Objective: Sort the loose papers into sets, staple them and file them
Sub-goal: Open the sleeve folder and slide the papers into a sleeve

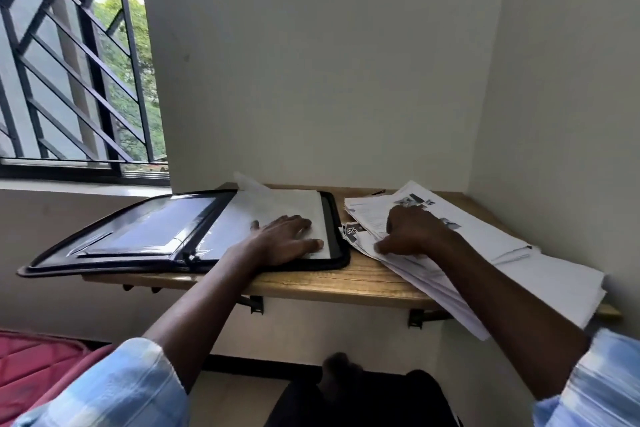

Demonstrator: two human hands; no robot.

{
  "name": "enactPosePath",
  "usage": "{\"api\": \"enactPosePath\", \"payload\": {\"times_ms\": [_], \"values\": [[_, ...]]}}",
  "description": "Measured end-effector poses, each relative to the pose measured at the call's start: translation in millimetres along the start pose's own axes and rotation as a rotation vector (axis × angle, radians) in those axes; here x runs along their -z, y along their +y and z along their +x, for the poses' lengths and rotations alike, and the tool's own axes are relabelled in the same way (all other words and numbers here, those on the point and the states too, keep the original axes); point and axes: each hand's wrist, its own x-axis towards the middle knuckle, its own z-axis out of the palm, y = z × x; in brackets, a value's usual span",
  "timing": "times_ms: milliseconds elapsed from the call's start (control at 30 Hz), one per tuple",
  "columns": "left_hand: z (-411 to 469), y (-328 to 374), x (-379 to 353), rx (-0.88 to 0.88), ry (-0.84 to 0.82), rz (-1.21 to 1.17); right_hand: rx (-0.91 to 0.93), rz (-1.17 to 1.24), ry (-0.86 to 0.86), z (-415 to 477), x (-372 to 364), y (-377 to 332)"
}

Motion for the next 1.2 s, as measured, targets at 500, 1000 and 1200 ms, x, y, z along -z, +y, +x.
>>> {"api": "enactPosePath", "payload": {"times_ms": [500, 1000, 1200], "values": [[7.1, -10.2, -12.5, -0.016, 0.210, -0.057, -0.051, 0.138, 0.370, -3.0, 17.1, 8.0], [-27.0, 37.6, 39.2, -0.099, 0.435, -1.425, 0.512, 0.462, 0.743, -11.1, -0.2, -116.2], [-1.6, -10.0, 47.8, 0.071, 0.785, -1.244, 0.529, 0.843, 0.389, 28.3, -9.1, -125.5]]}}
